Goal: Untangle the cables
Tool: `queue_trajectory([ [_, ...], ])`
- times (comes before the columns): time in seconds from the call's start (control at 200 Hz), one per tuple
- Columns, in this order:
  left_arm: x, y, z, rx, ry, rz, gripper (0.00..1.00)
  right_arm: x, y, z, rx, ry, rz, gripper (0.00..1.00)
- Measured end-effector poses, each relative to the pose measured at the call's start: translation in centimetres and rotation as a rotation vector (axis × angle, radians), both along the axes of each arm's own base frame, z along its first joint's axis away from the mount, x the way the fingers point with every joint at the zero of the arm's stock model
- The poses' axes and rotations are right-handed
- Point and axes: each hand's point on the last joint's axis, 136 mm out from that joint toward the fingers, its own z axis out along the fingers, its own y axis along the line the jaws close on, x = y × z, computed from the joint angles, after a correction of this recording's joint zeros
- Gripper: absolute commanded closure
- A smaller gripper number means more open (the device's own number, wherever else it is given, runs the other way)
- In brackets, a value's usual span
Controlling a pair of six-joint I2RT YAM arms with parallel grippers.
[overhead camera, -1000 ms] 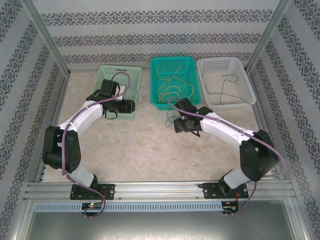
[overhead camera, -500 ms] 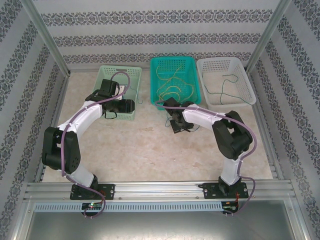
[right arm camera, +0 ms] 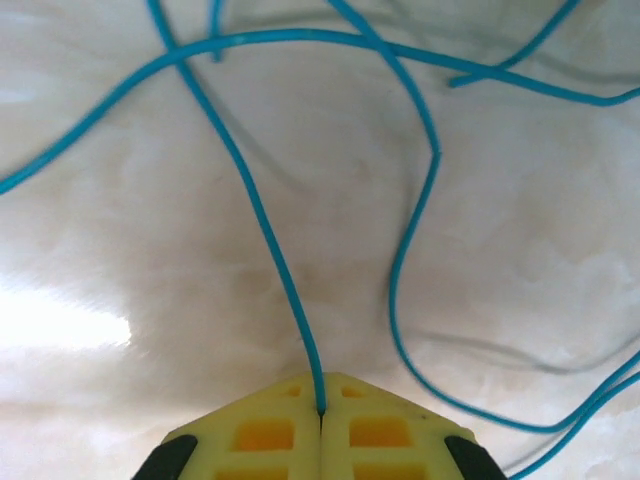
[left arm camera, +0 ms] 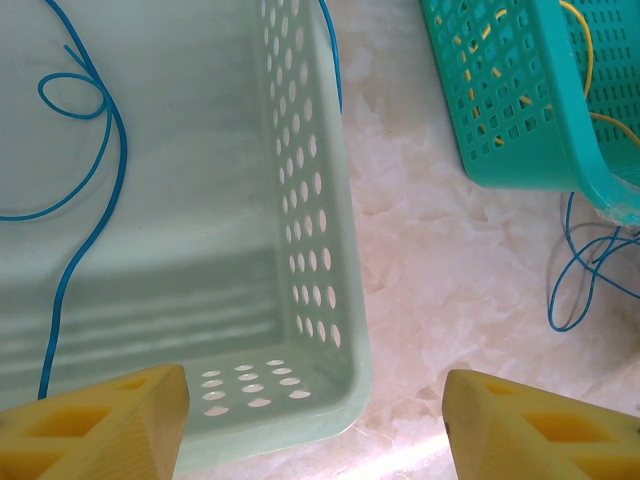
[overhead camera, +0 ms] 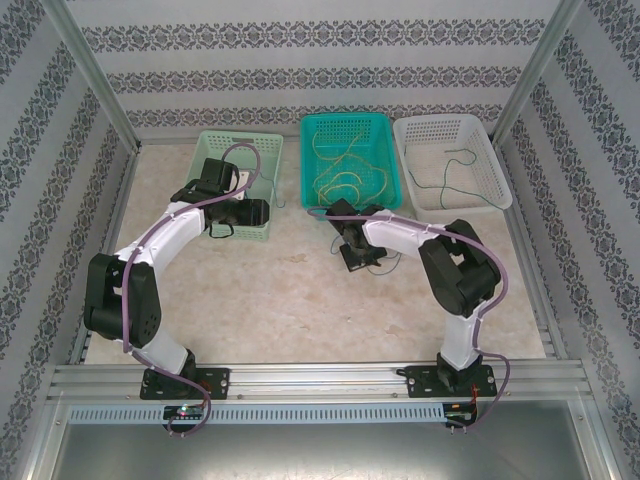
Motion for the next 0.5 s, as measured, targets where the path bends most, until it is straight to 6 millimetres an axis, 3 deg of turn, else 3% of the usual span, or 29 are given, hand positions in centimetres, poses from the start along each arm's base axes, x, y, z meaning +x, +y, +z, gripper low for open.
queue_trajectory([
  [0.075, 0.0, 0.0, 0.0, 0.001, 0.000, 0.000, 0.32, -0.8, 1.5, 1.8, 0.065, -0.008, 0.034, 1.00],
  [0.14, 0.0, 0.1, 0.1, 0.002, -0.003, 0.002, 0.32, -1.3, 3.2, 4.5, 0.169, -0.036, 0.058, 1.00],
  [0.36, -1.0, -0.4, 2.2, -0.029, -0.060, -0.035, 0.32, -1.3, 7.3, 17.9, 0.641, -0.190, 0.087, 1.00],
  [0.499, -2.2, -1.1, 4.5, -0.084, -0.145, -0.076, 0.32, -1.8, 8.9, 24.7, 0.897, -0.237, 0.114, 1.00],
])
